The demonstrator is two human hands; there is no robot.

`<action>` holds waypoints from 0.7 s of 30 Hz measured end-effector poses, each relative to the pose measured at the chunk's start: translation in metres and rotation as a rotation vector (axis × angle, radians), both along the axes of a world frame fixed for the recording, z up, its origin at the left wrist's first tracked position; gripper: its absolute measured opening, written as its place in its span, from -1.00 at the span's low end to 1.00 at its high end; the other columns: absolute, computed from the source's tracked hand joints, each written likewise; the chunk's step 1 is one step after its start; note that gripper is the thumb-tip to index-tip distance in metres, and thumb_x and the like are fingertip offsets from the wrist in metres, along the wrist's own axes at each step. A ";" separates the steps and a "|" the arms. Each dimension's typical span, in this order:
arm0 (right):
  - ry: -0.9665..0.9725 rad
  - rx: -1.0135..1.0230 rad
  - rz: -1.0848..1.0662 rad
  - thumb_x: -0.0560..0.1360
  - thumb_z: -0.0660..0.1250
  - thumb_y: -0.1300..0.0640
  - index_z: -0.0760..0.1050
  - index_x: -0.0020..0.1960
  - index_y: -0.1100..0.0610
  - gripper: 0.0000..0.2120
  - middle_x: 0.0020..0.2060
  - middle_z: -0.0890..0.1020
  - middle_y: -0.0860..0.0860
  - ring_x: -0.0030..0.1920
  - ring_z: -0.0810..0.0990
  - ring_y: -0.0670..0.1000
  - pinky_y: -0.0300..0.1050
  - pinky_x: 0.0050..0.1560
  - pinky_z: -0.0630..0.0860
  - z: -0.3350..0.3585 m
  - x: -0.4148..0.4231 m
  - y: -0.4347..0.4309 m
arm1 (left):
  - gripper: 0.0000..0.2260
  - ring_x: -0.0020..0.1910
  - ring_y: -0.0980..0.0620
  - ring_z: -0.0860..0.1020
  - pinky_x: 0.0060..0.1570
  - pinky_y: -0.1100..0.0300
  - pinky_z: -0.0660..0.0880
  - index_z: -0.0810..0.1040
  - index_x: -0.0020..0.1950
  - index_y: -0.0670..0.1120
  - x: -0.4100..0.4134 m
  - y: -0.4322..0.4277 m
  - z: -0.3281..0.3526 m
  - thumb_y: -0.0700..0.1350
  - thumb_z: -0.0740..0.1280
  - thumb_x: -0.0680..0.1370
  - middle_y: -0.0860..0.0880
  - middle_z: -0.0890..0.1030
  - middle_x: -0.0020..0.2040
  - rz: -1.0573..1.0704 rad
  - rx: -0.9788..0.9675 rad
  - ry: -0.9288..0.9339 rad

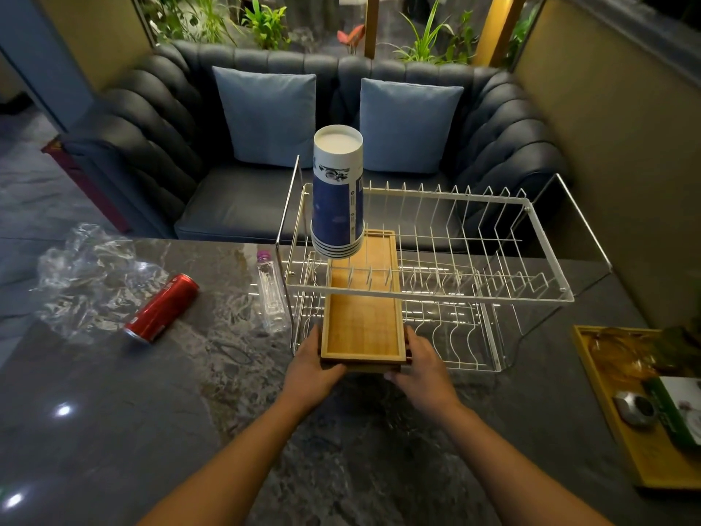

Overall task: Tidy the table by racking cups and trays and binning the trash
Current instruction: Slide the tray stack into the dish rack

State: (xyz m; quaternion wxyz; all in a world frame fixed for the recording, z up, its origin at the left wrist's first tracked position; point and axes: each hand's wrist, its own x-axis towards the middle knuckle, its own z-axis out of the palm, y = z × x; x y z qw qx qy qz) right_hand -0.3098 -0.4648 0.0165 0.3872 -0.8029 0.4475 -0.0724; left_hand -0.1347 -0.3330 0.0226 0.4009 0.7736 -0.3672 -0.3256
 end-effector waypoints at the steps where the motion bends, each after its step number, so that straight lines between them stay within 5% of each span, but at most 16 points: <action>1: -0.010 0.009 -0.010 0.38 0.54 0.17 0.21 0.54 0.04 -0.18 0.29 0.47 -0.01 0.31 0.46 0.00 -0.07 0.29 0.48 0.000 -0.005 0.001 | -0.43 0.21 0.06 0.55 0.24 -0.09 0.53 0.38 0.40 0.07 -0.001 0.003 0.000 0.05 0.49 0.44 0.04 0.57 0.25 0.017 0.007 -0.021; 3: -0.029 0.003 -0.058 0.44 0.50 0.18 0.20 0.55 0.11 -0.22 0.32 0.46 0.02 0.32 0.47 0.01 -0.05 0.32 0.47 0.000 -0.016 0.004 | -0.41 0.27 0.02 0.49 0.29 -0.07 0.49 0.36 0.45 -0.01 -0.003 0.013 -0.003 -0.01 0.47 0.47 -0.02 0.52 0.31 0.070 0.032 -0.105; 7: -0.060 -0.092 -0.186 0.45 0.48 0.21 0.44 0.40 0.15 -0.46 0.19 0.60 0.07 0.18 0.58 0.07 0.09 0.22 0.55 -0.005 -0.044 0.013 | -0.36 0.27 0.12 0.39 0.24 0.34 0.33 0.30 0.52 -0.11 -0.013 0.049 -0.015 -0.14 0.46 0.48 0.00 0.43 0.30 0.103 0.015 -0.255; 10: 0.005 -0.129 -0.167 0.43 0.51 0.21 0.58 0.23 0.21 -0.62 0.08 0.63 0.12 0.10 0.61 0.15 0.07 0.16 0.54 -0.017 -0.066 0.021 | -0.44 0.28 -0.05 0.46 0.29 0.13 0.39 0.41 0.45 -0.13 -0.018 0.077 -0.032 -0.15 0.46 0.47 -0.10 0.50 0.27 0.059 0.125 -0.345; 13: 0.188 -0.137 -0.069 0.43 0.50 0.03 0.51 0.34 0.17 -0.48 0.24 0.55 0.12 0.26 0.47 0.15 0.00 0.28 0.41 -0.031 -0.083 0.028 | -0.46 0.36 -0.10 0.41 0.30 -0.05 0.43 0.42 0.45 -0.03 -0.015 0.095 -0.047 0.05 0.41 0.49 -0.09 0.44 0.36 -0.012 0.338 -0.517; 17: 0.416 -0.137 0.091 0.37 0.37 -0.35 0.16 0.56 -0.04 -0.11 0.54 0.19 0.02 0.52 0.11 0.08 0.02 0.48 0.22 -0.044 -0.084 0.033 | -0.40 0.46 -0.12 0.27 0.33 -0.18 0.35 0.31 0.50 0.12 -0.004 0.101 -0.057 0.28 0.27 0.50 -0.09 0.34 0.45 -0.067 0.576 -0.686; 21: 0.507 -0.154 0.114 0.30 0.35 -0.44 0.03 0.59 -0.09 0.01 0.58 0.11 0.00 0.54 0.08 0.09 0.09 0.47 0.21 -0.050 -0.068 0.040 | -0.33 0.51 -0.13 0.19 0.39 -0.23 0.28 0.23 0.53 0.14 0.014 0.106 -0.065 0.38 0.21 0.48 -0.10 0.26 0.52 -0.074 0.655 -0.680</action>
